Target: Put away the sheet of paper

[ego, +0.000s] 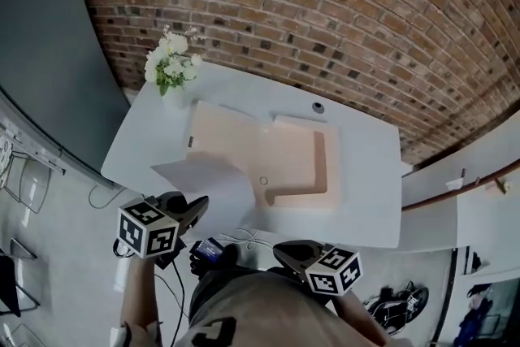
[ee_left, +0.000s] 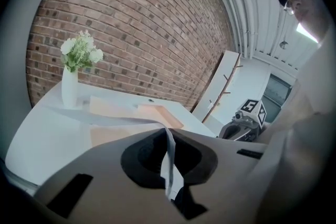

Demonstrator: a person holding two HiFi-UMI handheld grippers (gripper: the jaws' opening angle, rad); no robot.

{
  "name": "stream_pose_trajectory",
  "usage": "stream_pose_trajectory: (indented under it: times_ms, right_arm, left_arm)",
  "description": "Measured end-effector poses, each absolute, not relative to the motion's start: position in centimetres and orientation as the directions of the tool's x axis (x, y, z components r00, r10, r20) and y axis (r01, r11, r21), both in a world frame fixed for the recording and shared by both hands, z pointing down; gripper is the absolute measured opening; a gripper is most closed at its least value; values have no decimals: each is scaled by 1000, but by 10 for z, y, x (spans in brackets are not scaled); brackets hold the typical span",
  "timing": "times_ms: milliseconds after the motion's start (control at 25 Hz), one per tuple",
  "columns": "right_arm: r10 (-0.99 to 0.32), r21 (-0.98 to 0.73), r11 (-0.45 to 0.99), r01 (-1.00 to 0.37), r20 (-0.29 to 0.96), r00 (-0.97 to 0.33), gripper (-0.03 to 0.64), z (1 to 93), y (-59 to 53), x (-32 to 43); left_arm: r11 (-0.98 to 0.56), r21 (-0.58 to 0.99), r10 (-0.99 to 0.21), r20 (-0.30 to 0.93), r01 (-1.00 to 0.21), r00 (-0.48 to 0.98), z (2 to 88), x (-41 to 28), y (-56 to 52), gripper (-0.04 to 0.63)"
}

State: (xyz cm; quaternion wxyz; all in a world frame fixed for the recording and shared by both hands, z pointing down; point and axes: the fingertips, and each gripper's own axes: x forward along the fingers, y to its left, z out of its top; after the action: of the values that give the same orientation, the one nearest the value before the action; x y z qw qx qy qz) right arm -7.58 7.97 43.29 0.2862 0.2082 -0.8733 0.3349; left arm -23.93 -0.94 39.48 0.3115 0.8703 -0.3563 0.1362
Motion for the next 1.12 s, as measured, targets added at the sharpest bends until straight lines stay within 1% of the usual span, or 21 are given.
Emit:
stream_pose_trajectory:
  times_ms: [320, 720, 920, 1120]
  right_arm:
    - [-202, -465, 656, -595, 651, -732, 23, 433, 76, -76]
    - [-192, -479, 656, -583, 642, -743, 23, 436, 57, -73]
    - [-175, -491, 664, -564, 631, -756, 23, 437, 44, -67]
    - [-167, -522, 644, -559, 618, -769, 23, 441, 32, -55]
  left_arm:
    - [-607, 445, -489, 444, -658, 751, 398, -227, -30, 14]
    - [-667, 404, -455, 445, -626, 771, 381, -210, -72, 14]
    - [-644, 455, -433, 446, -615, 783, 385, -207, -93, 14]
    - [-594, 557, -387, 436, -581, 813, 404, -202, -112, 14]
